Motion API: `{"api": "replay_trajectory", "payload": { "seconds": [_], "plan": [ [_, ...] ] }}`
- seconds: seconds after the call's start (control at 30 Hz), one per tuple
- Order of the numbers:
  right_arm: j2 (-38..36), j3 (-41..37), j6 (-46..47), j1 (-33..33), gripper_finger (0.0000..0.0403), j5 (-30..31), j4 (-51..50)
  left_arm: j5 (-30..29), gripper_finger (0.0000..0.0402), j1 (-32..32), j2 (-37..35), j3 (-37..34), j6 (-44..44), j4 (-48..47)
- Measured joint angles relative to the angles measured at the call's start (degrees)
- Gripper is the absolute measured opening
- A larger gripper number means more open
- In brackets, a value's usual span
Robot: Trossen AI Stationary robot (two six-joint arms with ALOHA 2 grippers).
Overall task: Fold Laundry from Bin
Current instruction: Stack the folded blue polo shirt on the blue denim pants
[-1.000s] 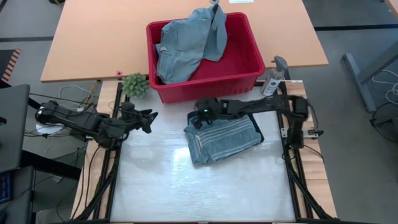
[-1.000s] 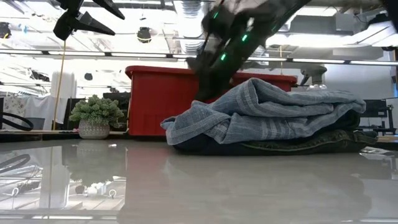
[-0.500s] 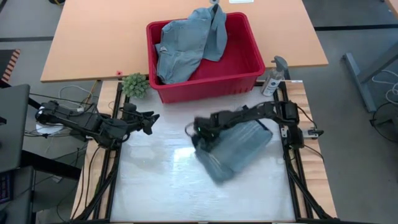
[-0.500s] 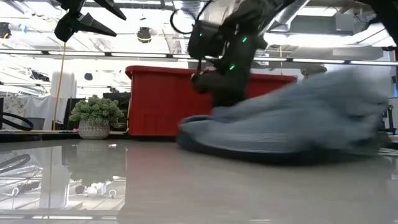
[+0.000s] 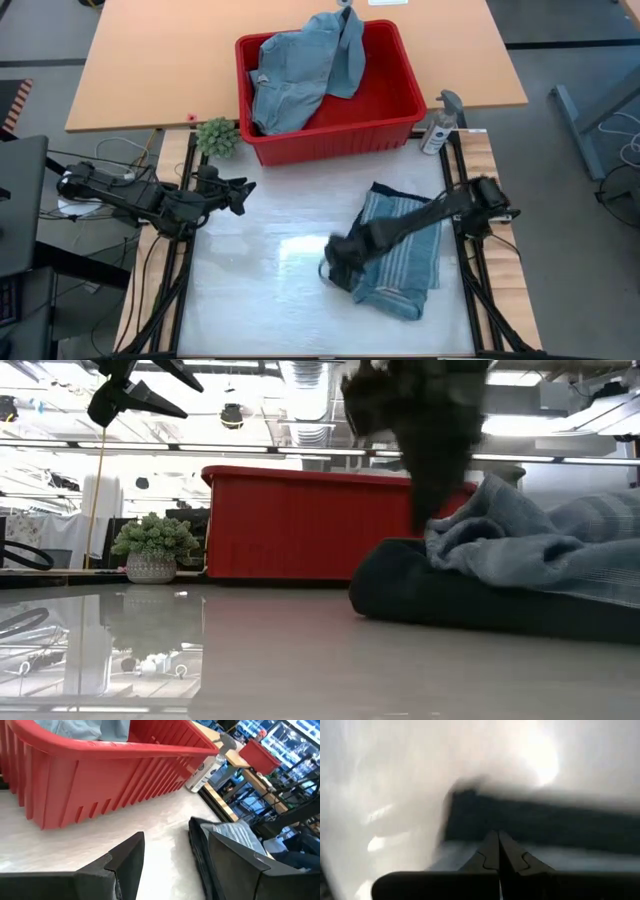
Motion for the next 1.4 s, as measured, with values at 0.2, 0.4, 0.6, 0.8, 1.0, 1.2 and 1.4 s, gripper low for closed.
{"api": "replay_trajectory", "payload": {
  "seconds": [0.2, 0.4, 0.6, 0.8, 1.0, 1.2, 1.4],
  "plan": [
    [-7.3, 0.2, -4.1, -6.7, 0.0016, 8.2, 0.6, -0.4, 0.0208, 0.0, 0.0, 0.0, 0.0, 0.3],
    [-8.1, -0.1, -4.1, -18.5, 0.0016, 17.4, -6.2, 0.4, 0.0208, 0.0, 0.0, 0.0, 1.1, 0.3],
    [-1.9, -1.2, -5.3, -25.1, 0.0016, 12.9, -3.6, 0.5, 0.0208, 0.0, 0.0, 0.0, 1.7, 0.3],
    [4.1, -1.3, -2.4, -20.2, 0.0016, 8.4, -9.4, 1.4, 0.0208, 0.0, 0.0, 0.0, 1.7, 0.3],
    [3.9, -1.2, 3.3, -8.8, 0.0016, 4.6, -21.1, 0.7, 0.0208, 0.0, 0.0, 0.0, 1.8, 0.3],
    [1.1, -1.3, 10.4, 1.1, 0.0016, -3.7, -27.7, 0.4, 0.0208, 0.0, 0.0, 0.0, 1.1, 0.3],
    [1.0, -1.1, 14.4, 4.9, 0.0016, -2.3, -24.2, 0.0, 0.0208, 0.9, 0.0, 0.0, 0.7, 0.6]
  ]
}}
